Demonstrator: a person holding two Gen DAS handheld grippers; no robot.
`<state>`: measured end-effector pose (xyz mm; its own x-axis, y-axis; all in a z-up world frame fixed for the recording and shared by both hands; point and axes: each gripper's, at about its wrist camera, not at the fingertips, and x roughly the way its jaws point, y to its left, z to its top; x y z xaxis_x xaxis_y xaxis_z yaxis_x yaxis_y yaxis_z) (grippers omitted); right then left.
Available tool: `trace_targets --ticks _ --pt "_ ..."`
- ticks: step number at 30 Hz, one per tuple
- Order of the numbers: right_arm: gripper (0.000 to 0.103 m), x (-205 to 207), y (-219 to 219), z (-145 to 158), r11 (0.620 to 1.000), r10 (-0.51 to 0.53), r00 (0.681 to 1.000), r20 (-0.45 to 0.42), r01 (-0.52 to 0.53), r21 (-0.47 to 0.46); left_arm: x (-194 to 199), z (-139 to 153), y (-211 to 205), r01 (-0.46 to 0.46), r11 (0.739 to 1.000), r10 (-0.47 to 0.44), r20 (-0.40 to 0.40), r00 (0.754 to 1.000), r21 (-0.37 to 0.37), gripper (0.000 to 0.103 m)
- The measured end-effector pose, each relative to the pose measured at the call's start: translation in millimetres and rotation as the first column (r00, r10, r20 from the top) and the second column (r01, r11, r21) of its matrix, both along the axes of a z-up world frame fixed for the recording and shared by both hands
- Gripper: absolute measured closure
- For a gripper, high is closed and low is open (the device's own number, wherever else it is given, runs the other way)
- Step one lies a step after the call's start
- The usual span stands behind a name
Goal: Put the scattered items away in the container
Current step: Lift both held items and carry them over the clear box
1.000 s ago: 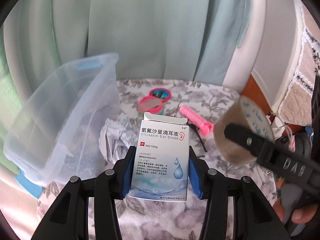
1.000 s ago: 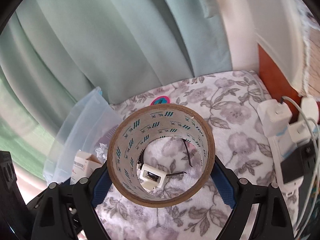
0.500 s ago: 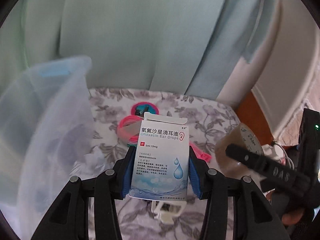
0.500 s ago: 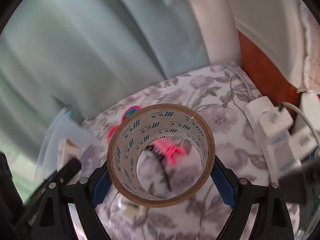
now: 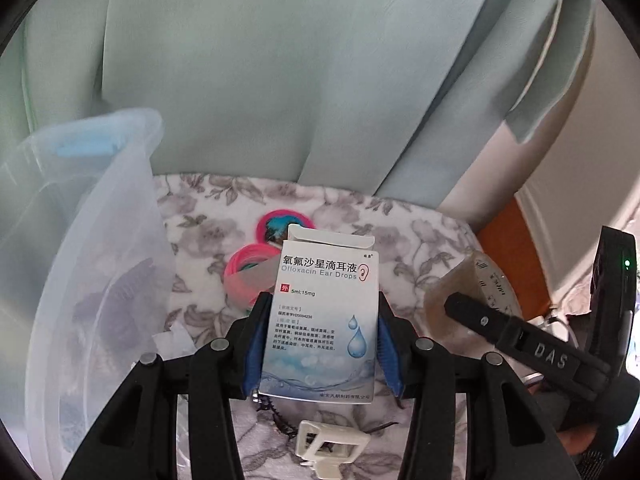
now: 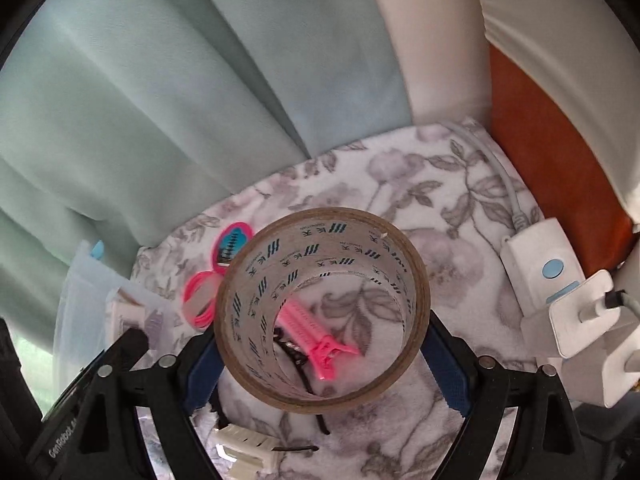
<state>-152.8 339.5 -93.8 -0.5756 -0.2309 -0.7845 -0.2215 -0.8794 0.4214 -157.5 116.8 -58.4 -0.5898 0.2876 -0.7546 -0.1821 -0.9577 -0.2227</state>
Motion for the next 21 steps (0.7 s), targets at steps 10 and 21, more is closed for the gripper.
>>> trace_targets --ticks 10,21 --pt "0.012 85.9 -20.8 51.8 1.000 0.004 0.985 -0.174 -0.006 -0.008 91.7 54.0 -36.0 -0.045 0.997 0.053 -0.132 0.990 0.060 0.053" --pt "0.012 184.8 -76.9 133.7 0.994 0.096 0.938 -0.332 -0.108 -0.019 172.1 119.2 -97.9 -0.135 0.984 0.159 -0.229 0.960 0.119 0.053"
